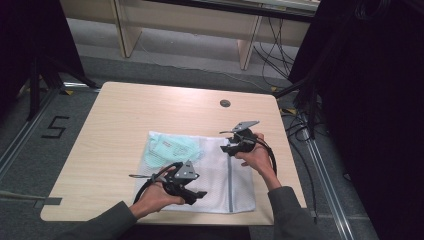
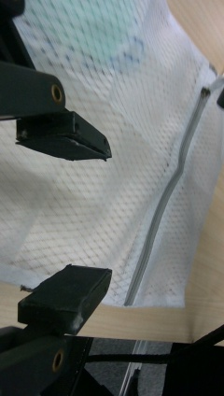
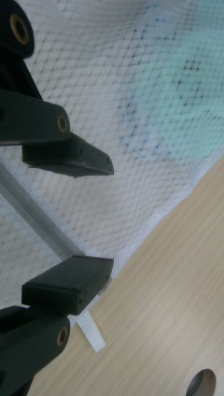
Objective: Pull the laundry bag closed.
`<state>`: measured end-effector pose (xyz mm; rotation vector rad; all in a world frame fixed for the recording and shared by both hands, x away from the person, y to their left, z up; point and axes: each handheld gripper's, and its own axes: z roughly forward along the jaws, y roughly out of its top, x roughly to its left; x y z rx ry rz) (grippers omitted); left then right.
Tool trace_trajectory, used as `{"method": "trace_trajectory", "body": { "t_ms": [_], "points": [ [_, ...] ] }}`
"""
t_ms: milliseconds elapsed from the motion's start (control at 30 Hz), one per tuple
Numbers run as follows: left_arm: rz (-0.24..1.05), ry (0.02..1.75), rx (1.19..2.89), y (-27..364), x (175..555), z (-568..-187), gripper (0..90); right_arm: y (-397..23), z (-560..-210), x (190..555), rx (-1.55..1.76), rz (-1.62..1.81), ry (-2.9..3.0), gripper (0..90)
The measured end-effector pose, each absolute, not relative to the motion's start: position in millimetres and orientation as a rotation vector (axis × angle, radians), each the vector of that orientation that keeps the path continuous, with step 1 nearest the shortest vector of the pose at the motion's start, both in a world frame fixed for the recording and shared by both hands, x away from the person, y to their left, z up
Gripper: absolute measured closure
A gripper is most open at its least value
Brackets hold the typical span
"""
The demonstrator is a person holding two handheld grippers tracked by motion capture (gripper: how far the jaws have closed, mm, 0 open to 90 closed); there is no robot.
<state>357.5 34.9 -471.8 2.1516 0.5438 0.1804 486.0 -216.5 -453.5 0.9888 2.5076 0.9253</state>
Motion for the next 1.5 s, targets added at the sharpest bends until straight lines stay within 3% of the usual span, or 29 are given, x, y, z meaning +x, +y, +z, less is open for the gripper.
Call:
{"method": "trace_trajectory", "body": {
  "t_ms": [933, 1500],
  "points": [
    [0.242, 0.643, 2.116, 84, 352, -466, 32.4, -218, -452, 433, 0.888, 1.009, 2.563, 40.6],
    [0.288, 0.707, 2.094, 112, 351, -458, 25.9, -228, -454, 402, 0.883, 1.068, 2.493, 35.5]
  ]
}}
